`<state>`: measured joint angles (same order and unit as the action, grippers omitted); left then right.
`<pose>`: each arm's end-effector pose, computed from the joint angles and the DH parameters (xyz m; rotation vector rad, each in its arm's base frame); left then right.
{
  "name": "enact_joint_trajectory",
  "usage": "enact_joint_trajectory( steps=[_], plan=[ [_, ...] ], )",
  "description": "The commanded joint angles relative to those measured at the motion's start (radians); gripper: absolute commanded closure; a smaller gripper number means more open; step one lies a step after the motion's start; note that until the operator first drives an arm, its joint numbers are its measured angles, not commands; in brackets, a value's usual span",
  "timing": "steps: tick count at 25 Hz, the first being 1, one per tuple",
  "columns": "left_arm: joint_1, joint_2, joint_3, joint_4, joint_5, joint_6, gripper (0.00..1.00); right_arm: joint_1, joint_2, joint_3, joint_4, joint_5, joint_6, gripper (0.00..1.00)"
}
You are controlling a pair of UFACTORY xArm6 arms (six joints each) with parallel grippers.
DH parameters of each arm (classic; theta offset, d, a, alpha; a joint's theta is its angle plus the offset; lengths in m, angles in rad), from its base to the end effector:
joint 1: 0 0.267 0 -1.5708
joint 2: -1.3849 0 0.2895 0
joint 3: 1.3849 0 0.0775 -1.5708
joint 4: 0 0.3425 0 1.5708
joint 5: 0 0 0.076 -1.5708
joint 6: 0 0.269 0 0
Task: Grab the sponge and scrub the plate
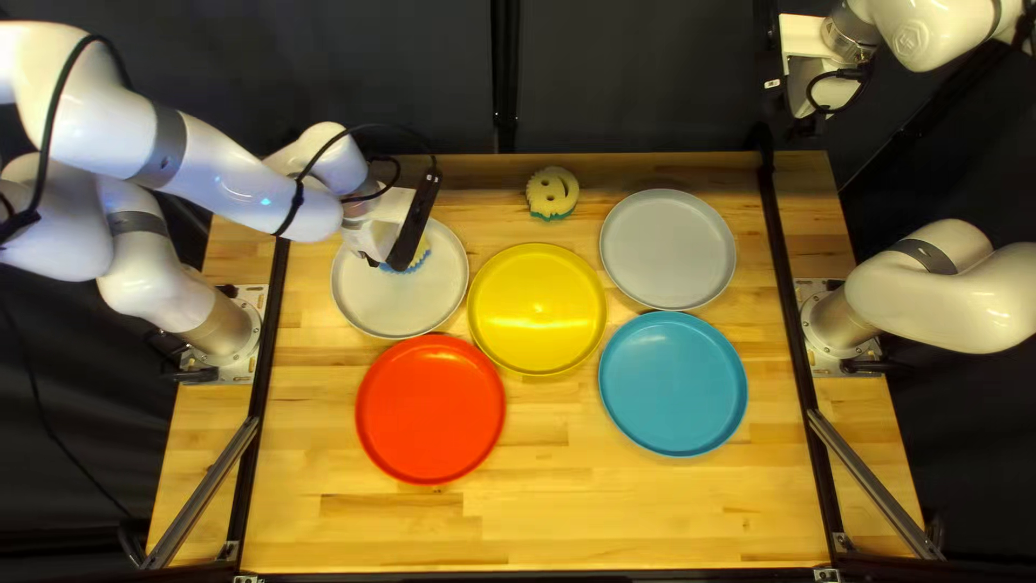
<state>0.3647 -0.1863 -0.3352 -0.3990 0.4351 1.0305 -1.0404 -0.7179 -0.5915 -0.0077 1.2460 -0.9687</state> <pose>0.3235 0.1050 0.0384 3.0069 -0.4702 0.2785 0.1487 -0.2570 0.2392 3.0820 -0.1071 0.0429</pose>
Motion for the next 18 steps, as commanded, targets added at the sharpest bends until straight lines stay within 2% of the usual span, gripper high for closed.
enact_joint_trajectory(
  steps=[1, 7, 13, 18],
  plan=[
    [-0.044, -0.005, -0.007, 0.016, -0.009, -0.039, 1.00, 0.000, 0.000, 0.000, 0.000, 0.000, 0.000, 0.00],
    [-0.067, -0.001, -0.010, 0.024, -0.019, -0.048, 1.00, 0.000, 0.000, 0.000, 0.000, 0.000, 0.000, 0.00],
    [0.043, -0.041, 0.026, 0.023, 0.016, 0.032, 1.00, 0.000, 0.000, 0.000, 0.000, 0.000, 0.000, 0.00],
    [0.086, -0.083, 0.044, 0.045, 0.048, 0.026, 1.00, 0.000, 0.000, 0.000, 0.000, 0.000, 0.000, 0.00]
  ],
)
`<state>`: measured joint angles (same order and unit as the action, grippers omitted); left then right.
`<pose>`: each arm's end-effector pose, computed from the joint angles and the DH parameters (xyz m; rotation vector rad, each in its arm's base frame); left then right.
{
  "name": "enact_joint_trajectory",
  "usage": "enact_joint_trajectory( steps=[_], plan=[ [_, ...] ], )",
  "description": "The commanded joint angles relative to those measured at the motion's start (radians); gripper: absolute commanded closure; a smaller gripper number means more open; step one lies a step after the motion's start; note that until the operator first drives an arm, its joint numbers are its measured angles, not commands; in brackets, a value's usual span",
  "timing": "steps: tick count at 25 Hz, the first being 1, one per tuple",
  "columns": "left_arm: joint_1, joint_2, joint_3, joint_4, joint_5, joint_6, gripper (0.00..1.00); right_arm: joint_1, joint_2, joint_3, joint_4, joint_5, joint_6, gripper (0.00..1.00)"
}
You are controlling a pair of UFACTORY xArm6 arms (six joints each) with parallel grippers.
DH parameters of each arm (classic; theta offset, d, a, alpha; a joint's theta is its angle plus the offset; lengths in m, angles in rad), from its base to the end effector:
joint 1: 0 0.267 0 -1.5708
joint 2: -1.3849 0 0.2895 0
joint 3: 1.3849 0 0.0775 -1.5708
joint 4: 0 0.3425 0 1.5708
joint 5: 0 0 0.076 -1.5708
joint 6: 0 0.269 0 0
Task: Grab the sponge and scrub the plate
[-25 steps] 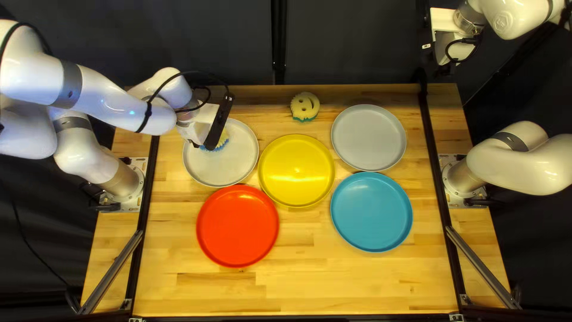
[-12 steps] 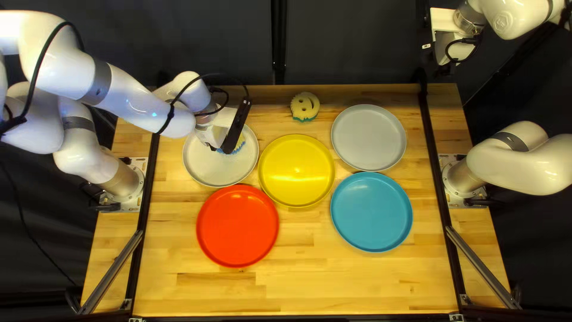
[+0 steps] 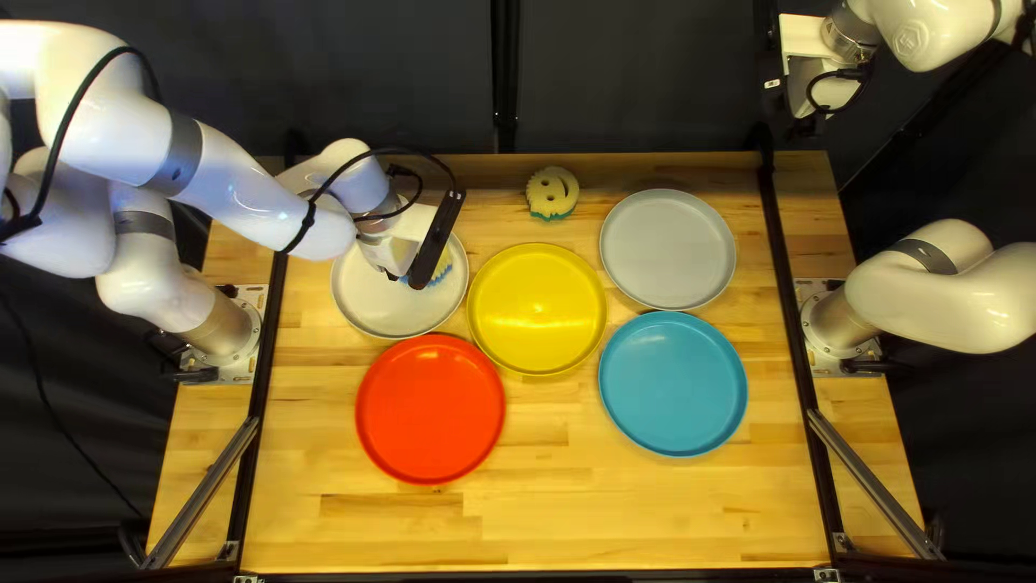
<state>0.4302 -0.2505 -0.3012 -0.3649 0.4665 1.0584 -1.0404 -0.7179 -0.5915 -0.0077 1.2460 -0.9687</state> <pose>0.3064 0.1197 0.0451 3.0193 -0.4694 0.2785 0.1487 -0.2570 0.2392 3.0820 -0.1071 0.0429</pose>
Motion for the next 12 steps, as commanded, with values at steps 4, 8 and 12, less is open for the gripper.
enact_joint_trajectory(
  steps=[4, 8, 12],
  plan=[
    [-0.029, 0.032, -0.012, -0.008, -0.018, -0.024, 1.00, 0.000, 0.000, 0.000, 0.000, 0.000, 0.000, 0.00],
    [-0.114, 0.089, -0.049, -0.019, -0.055, -0.067, 1.00, 0.000, 0.000, 0.000, 0.000, 0.000, 0.000, 0.00],
    [-0.189, 0.120, -0.076, -0.002, -0.077, -0.122, 1.00, 0.000, 0.000, 0.000, 0.000, 0.000, 0.000, 0.00]
  ],
)
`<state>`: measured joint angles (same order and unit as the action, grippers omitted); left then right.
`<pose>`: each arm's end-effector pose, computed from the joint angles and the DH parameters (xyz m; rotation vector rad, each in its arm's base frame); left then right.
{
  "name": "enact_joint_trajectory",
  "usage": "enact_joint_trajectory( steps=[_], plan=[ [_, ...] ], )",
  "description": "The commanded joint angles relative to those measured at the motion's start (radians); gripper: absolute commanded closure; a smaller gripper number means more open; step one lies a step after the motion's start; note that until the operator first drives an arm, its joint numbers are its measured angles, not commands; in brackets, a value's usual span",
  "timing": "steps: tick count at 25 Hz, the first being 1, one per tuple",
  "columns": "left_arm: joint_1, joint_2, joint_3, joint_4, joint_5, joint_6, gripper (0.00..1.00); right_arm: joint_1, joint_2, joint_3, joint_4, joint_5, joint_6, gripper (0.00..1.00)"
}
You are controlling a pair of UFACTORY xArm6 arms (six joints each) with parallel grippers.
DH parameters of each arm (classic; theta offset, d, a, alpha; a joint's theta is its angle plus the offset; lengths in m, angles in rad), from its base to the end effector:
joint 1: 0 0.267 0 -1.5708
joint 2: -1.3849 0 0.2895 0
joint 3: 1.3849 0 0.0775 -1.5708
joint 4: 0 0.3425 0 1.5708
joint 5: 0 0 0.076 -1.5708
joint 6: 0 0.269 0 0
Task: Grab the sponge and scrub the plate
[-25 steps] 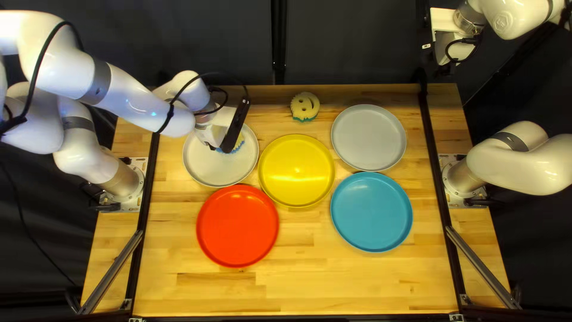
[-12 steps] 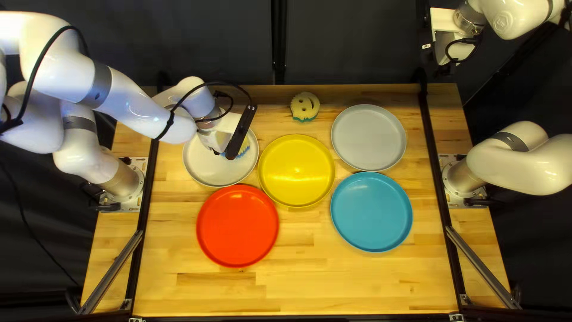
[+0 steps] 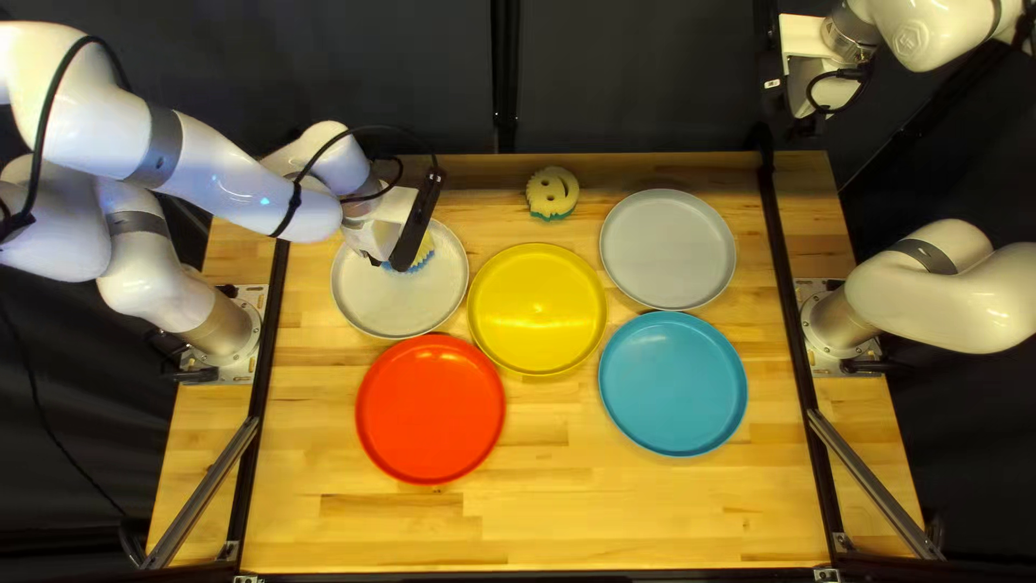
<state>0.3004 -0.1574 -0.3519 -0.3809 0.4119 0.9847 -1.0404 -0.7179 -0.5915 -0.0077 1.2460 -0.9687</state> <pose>0.3357 0.0892 0.0361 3.0076 -0.5192 0.2720 0.1487 -0.2570 0.2392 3.0820 -0.1071 0.0429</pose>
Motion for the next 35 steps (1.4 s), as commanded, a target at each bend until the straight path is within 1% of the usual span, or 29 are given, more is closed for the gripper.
enact_joint_trajectory(
  steps=[1, 6, 9, 12, 13, 16, 19, 22, 24, 27, 33, 35],
  plan=[
    [-0.070, 0.026, -0.028, 0.024, -0.023, -0.060, 1.00, 0.000, 0.000, 0.000, 0.000, 0.000, 0.000, 0.00],
    [-0.095, -0.030, 0.001, 0.064, -0.014, -0.112, 1.00, 0.000, 0.000, 0.000, 0.000, 0.000, 0.000, 0.00],
    [-0.076, -0.043, 0.022, 0.069, -0.017, -0.100, 1.00, 0.000, 0.000, 0.000, 0.000, 0.000, 0.000, 0.00],
    [-0.013, -0.047, 0.045, 0.042, -0.017, -0.028, 1.00, 0.000, 0.000, 0.000, 0.000, 0.000, 0.000, 0.00],
    [0.027, -0.049, 0.054, 0.029, -0.011, 0.013, 1.00, 0.000, 0.000, 0.000, 0.000, 0.000, 0.000, 0.00],
    [0.108, -0.071, 0.071, 0.026, 0.019, 0.067, 1.00, 0.000, 0.000, 0.000, 0.000, 0.000, 0.000, 0.00],
    [0.178, -0.112, 0.091, 0.042, 0.060, 0.090, 1.00, 0.000, 0.000, 0.000, 0.000, 0.000, 0.000, 0.00],
    [0.213, -0.144, 0.105, 0.051, 0.087, 0.093, 1.00, 0.000, 0.000, 0.000, 0.000, 0.000, 0.000, 0.00],
    [0.198, -0.143, 0.105, 0.049, 0.084, 0.075, 1.00, 0.000, 0.000, 0.000, 0.000, 0.000, 0.000, 0.00],
    [0.147, -0.106, 0.091, 0.031, 0.053, 0.051, 1.00, 0.000, 0.000, 0.000, 0.000, 0.000, 0.000, 0.00],
    [-0.023, 0.006, 0.029, -0.014, -0.030, -0.016, 1.00, 0.000, 0.000, 0.000, 0.000, 0.000, 0.000, 0.00],
    [-0.059, 0.026, 0.013, -0.017, -0.043, -0.031, 1.00, 0.000, 0.000, 0.000, 0.000, 0.000, 0.000, 0.00]
  ],
)
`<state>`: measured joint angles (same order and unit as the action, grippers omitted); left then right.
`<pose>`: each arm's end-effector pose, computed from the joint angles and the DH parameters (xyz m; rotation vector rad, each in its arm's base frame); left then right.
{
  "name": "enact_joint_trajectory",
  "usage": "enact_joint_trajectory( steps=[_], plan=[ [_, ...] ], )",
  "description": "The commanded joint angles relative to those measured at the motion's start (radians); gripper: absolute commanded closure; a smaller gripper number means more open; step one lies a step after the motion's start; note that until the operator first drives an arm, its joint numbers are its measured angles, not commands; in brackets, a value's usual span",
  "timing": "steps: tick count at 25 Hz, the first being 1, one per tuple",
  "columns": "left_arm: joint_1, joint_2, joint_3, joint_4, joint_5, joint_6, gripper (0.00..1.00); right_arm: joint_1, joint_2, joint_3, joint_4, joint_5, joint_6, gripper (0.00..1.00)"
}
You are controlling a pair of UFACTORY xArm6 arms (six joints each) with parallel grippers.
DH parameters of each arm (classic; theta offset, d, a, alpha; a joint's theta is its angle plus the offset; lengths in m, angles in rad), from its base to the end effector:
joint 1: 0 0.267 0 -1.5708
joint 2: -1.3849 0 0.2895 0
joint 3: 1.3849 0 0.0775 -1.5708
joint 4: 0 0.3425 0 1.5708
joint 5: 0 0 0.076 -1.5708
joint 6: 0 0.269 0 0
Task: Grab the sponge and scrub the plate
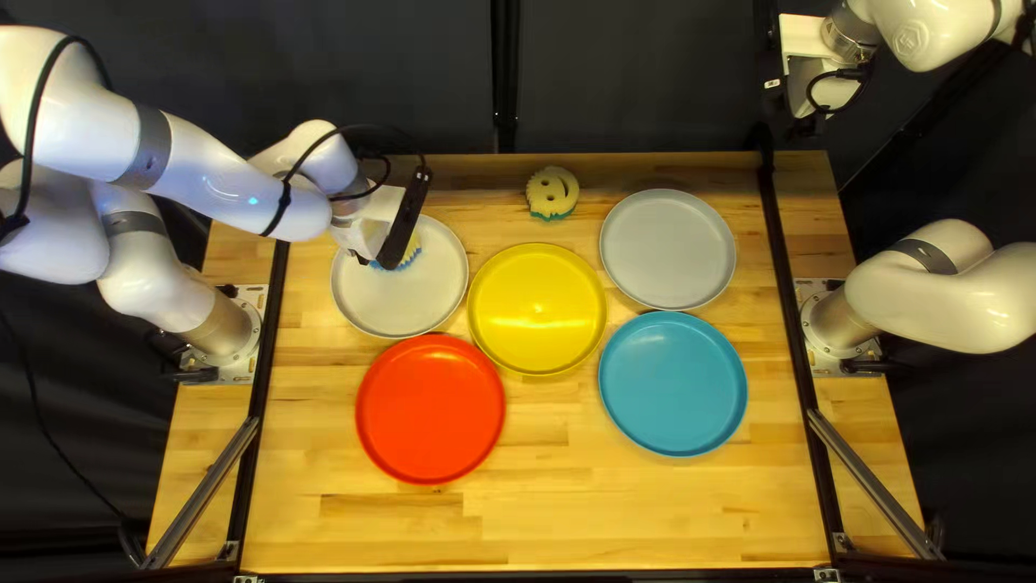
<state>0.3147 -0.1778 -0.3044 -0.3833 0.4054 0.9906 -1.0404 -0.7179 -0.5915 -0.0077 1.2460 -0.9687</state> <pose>0.3166 0.0888 0.0278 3.0066 -0.4986 0.2436 0.1487 -0.2570 0.2392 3.0820 -0.1071 0.0429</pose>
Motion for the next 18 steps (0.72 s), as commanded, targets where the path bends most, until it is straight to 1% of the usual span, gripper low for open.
enact_joint_trajectory(
  steps=[1, 3, 6, 10, 13, 18],
  plan=[
    [-0.097, 0.052, -0.042, -0.011, -0.043, -0.052, 1.00, 0.000, 0.000, 0.000, 0.000, 0.000, 0.000, 0.00],
    [-0.140, 0.051, -0.053, 0.009, -0.047, -0.096, 1.00, 0.000, 0.000, 0.000, 0.000, 0.000, 0.000, 0.00],
    [-0.177, 0.032, -0.053, 0.044, -0.046, -0.146, 1.00, 0.000, 0.000, 0.000, 0.000, 0.000, 0.000, 0.00],
    [-0.167, -0.001, -0.036, 0.065, -0.036, -0.149, 1.00, 0.000, 0.000, 0.000, 0.000, 0.000, 0.000, 0.00],
    [-0.101, -0.063, 0.016, 0.063, -0.012, -0.100, 1.00, 0.000, 0.000, 0.000, 0.000, 0.000, 0.000, 0.00],
    [0.049, -0.138, 0.095, 0.039, 0.031, 0.015, 1.00, 0.000, 0.000, 0.000, 0.000, 0.000, 0.000, 0.00]
  ],
)
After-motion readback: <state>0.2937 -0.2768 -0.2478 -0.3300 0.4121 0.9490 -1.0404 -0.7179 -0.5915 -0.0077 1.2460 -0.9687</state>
